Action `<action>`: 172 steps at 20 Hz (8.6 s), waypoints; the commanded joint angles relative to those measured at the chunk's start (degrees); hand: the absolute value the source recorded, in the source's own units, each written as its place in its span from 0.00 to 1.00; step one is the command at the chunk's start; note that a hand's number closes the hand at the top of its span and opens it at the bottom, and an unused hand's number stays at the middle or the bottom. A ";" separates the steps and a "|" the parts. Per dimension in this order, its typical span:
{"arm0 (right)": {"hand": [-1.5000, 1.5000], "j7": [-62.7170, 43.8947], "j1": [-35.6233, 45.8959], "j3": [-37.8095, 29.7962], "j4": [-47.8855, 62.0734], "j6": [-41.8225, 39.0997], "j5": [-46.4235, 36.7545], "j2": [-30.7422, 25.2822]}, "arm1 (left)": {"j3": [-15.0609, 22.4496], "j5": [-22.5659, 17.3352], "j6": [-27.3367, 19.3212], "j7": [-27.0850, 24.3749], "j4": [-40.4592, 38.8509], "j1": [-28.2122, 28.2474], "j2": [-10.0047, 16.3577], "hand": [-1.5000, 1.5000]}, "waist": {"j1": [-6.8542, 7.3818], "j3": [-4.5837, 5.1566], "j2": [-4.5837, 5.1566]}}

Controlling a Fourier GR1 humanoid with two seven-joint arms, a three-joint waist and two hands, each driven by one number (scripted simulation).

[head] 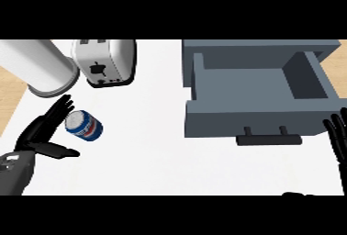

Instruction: Pick up the can, place it into the drawer and close the drawer

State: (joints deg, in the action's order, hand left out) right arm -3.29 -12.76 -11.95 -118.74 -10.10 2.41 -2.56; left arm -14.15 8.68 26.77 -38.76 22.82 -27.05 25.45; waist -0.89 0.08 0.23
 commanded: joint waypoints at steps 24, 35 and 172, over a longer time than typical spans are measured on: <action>0.00 -3.18 -0.91 -3.06 -4.31 -1.78 4.49 -0.47 | 1.94 2.52 0.50 -7.83 -10.79 -5.64 -2.94 0.00 | -0.25 0.02 0.08; 0.00 -3.92 -1.72 0.14 -6.57 -0.10 1.13 2.47 | 1.91 1.76 0.57 -5.99 -9.76 -9.51 -5.08 1.00 | -0.13 0.02 0.05; 0.00 2.96 10.95 5.36 -7.42 -0.49 -26.13 -9.47 | 48.04 -48.36 -73.83 30.68 1.33 -55.06 -25.45 0.00 | -3.33 -0.13 1.05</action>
State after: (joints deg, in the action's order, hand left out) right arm -1.45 -3.77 -9.05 -127.19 -11.85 -16.44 -10.80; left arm 33.81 -38.90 -46.20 -7.31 23.95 -81.00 0.00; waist -5.55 -0.07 1.45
